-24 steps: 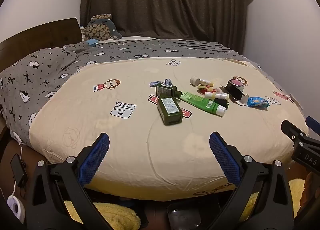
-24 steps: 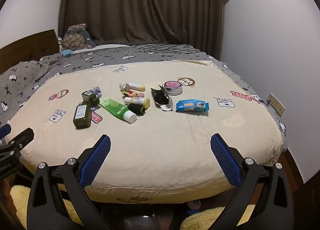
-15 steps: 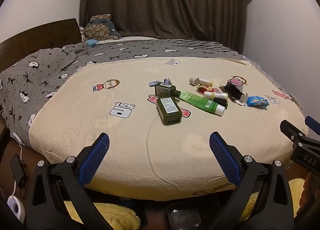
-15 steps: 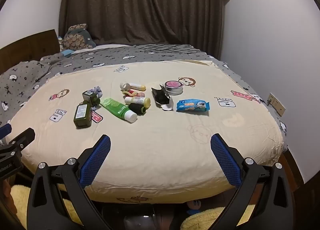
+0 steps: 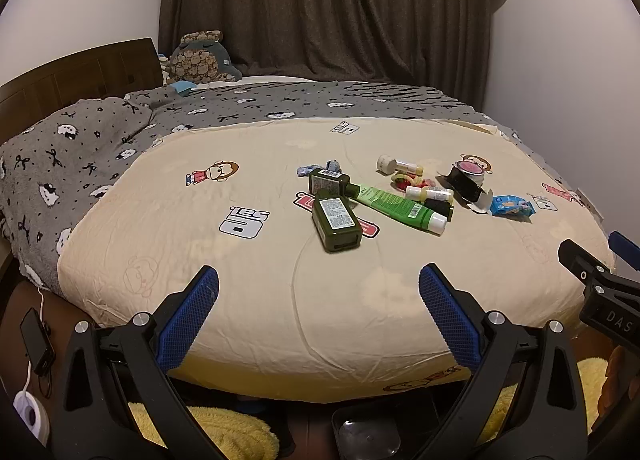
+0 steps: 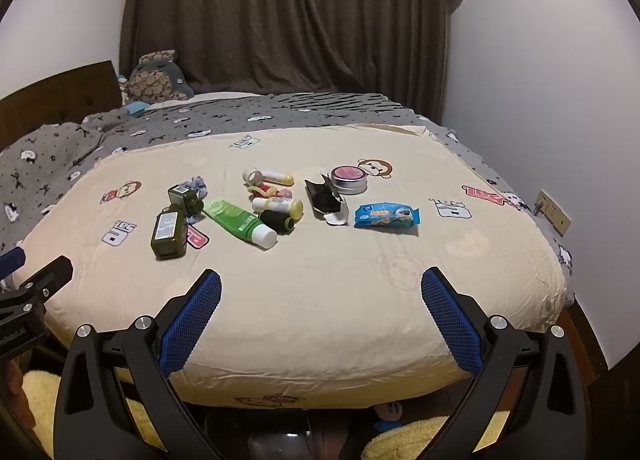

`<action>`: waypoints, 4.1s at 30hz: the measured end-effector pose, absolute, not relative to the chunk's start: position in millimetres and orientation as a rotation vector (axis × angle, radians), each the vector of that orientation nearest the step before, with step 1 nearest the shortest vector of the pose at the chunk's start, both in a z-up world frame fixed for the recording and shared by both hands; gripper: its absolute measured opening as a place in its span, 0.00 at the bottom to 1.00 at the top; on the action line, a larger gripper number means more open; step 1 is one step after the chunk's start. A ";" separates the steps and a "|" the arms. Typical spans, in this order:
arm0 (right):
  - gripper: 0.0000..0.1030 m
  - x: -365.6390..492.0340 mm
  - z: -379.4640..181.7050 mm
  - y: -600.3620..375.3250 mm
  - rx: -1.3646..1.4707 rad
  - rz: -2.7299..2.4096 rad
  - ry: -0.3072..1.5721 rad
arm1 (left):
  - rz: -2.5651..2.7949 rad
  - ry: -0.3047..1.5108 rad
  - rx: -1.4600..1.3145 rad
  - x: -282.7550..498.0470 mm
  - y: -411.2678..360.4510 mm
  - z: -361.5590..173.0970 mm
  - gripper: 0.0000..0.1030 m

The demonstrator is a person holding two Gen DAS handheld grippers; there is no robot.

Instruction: Collect trash

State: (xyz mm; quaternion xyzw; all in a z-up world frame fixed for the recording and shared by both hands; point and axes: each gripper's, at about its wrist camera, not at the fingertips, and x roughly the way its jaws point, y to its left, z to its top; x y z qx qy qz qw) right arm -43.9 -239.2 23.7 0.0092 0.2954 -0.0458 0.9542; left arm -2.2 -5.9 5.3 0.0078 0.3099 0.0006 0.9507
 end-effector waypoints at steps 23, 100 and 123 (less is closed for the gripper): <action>0.97 -43.6 27.6 -238.3 0.009 -0.089 0.595 | -0.004 0.624 0.017 0.0 -5.6 9.7 0.92; 0.97 56.6 -56.8 -268.6 0.081 -0.019 0.753 | -0.006 0.841 -0.053 158.0 -12.4 -83.5 0.86; 0.70 155.9 -88.7 -197.5 -0.027 0.324 0.871 | -0.005 0.872 0.000 199.3 16.4 -105.6 0.55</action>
